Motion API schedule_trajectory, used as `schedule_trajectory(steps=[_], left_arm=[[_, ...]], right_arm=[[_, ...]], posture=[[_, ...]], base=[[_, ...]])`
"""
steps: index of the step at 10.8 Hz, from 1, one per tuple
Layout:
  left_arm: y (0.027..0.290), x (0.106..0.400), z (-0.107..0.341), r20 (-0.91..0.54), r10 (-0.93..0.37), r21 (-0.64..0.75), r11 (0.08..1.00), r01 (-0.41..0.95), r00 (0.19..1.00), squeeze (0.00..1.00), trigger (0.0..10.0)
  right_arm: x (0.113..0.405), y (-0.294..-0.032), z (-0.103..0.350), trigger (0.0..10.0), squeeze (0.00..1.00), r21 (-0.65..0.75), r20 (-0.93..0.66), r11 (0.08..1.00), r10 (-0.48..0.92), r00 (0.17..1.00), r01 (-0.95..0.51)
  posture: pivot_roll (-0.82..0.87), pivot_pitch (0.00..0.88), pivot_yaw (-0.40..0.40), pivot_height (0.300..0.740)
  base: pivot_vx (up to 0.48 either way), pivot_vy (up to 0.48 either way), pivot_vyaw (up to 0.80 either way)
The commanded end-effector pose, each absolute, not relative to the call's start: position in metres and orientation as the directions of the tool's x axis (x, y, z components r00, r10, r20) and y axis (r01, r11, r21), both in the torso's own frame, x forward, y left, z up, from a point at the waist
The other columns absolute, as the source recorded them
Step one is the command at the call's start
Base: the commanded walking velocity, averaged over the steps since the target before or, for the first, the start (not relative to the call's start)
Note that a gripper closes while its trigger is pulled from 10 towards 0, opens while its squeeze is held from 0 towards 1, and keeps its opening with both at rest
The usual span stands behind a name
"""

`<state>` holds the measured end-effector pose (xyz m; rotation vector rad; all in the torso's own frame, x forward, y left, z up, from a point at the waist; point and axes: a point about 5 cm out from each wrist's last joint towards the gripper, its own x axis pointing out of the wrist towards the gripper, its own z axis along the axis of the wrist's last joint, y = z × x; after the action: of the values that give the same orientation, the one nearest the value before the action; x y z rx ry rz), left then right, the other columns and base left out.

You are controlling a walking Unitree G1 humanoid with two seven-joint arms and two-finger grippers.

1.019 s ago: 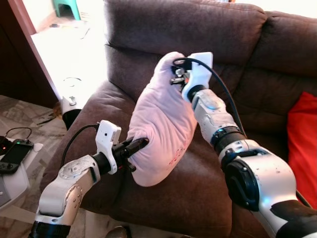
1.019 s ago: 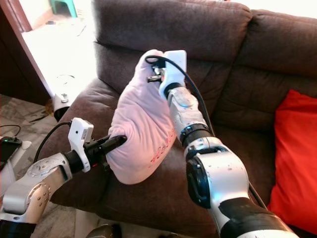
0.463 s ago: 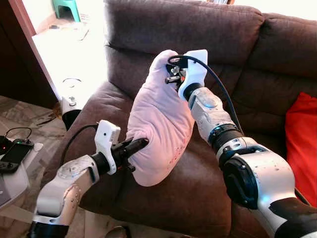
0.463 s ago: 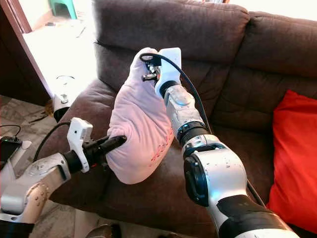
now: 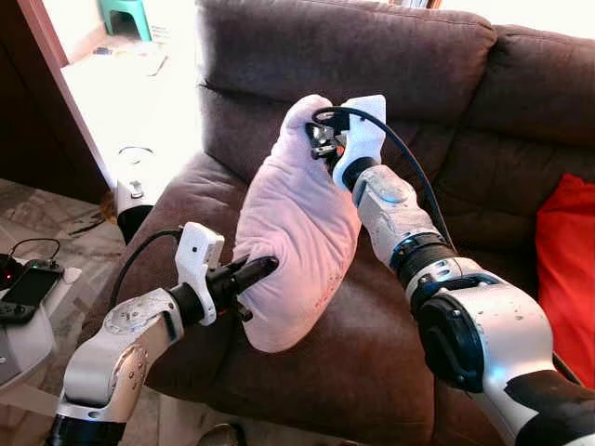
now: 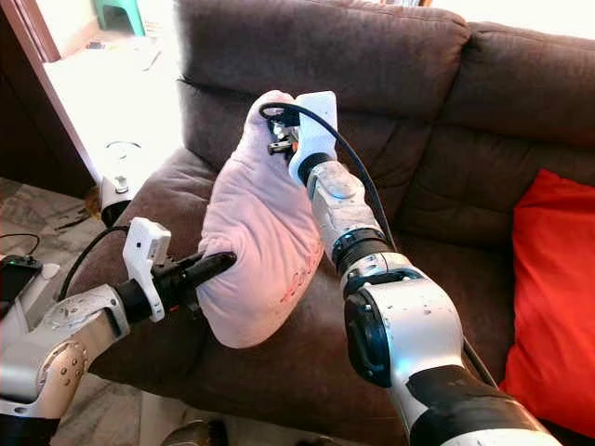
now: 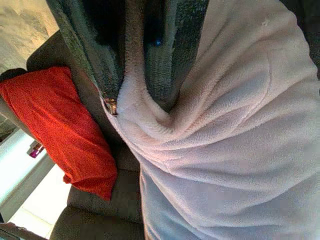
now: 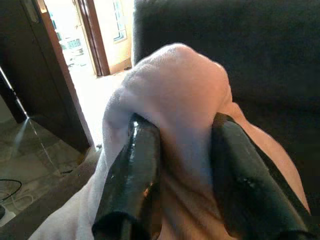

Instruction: Move the pillow to the sofa from floor

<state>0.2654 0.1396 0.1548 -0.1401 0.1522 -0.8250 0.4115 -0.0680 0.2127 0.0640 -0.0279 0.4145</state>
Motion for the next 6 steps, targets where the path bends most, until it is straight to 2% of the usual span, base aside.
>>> schedule_trajectory(steps=[1, 2, 6], left_arm=[[0.1280, 0.2640, 0.1793, 0.018, -0.781, -0.122, 0.618, 0.777, 0.624, 0.00, 10.0], [0.1270, 0.2628, 0.1797, 0.019, -0.785, -0.126, 0.613, 0.780, 0.619, 0.00, 10.0], [0.1259, 0.2626, 0.1803, 0.021, -0.790, -0.131, 0.605, 0.785, 0.612, 0.00, 10.0]], right_arm=[[0.4099, -0.0584, 0.2156, 10.0, 0.69, 0.040, 0.049, 0.893, 0.446, 0.893, -0.448], [0.4096, -0.0583, 0.2154, 10.0, 1.00, 0.048, 0.051, 0.888, 0.454, 0.889, -0.456], [0.4105, -0.0618, 0.2163, 10.0, 1.00, 0.055, 0.058, 0.893, 0.443, 0.895, -0.446]], posture=[[0.15, 0.052, -0.132, 0.740], [0.15, 0.052, -0.130, 0.740], [0.14, 0.052, -0.128, 0.740]], base=[[0.000, 0.000, 0.00], [0.000, 0.000, 0.00], [0.000, 0.000, 0.00]])
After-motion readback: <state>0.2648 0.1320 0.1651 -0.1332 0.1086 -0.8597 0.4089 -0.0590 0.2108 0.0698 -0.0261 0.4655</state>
